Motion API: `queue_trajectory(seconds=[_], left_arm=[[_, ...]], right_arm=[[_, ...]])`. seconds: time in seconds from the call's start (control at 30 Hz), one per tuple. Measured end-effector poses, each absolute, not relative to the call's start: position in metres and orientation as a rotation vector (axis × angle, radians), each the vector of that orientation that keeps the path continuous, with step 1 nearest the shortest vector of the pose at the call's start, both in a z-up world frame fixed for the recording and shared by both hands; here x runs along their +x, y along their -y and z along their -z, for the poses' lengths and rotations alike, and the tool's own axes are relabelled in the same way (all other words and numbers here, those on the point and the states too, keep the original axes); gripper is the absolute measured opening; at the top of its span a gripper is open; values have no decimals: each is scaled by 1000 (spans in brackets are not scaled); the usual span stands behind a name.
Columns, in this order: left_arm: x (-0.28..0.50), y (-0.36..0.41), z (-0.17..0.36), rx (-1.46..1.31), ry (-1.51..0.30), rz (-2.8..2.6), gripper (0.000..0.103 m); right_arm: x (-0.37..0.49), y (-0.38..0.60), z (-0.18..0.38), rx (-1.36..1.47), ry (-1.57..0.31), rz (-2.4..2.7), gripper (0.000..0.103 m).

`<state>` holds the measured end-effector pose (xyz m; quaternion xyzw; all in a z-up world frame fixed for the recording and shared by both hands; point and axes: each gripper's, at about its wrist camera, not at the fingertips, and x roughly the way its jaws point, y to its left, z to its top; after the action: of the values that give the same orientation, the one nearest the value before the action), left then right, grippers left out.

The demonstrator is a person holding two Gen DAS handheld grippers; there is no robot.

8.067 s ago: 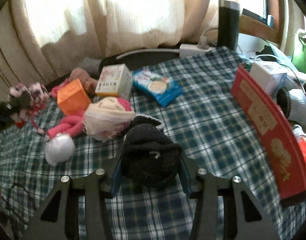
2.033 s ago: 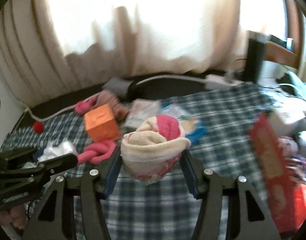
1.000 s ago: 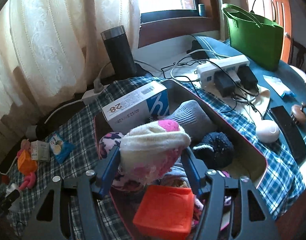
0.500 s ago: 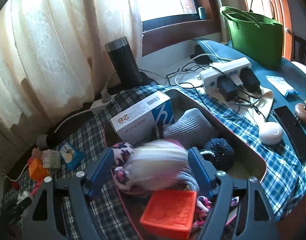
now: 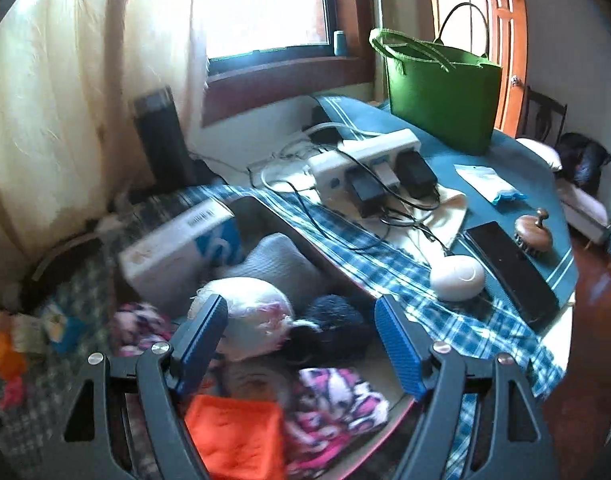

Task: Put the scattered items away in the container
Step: 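Carry the knit ball into the tin and open the right tool while the left tool holds the bag, then lower the clear plastic bag into the tin and open the left tool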

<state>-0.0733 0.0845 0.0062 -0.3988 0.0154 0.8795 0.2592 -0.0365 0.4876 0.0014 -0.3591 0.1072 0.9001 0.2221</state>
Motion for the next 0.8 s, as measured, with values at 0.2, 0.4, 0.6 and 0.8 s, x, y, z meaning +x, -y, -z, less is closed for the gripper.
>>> queue_trajectory(seconds=[0.2,0.4,0.6,0.8], left_arm=[[-66,-106,-22,-1058,-49,-2363,37],[-59,-159,-40,-1010,-96,-2315,37],[-57,-230,-48,-983,-114,-2214,37],[-59,-301,-45,-978,-139,-2126,37]], right_arm=[[-46,-482,27,-1140,-110,-2434,80],[-32,-488,28,-1104,-183,-2533,79],[-2,-494,7,-972,-238,-2617,80],[24,-511,-11,-877,-319,-2643,80]])
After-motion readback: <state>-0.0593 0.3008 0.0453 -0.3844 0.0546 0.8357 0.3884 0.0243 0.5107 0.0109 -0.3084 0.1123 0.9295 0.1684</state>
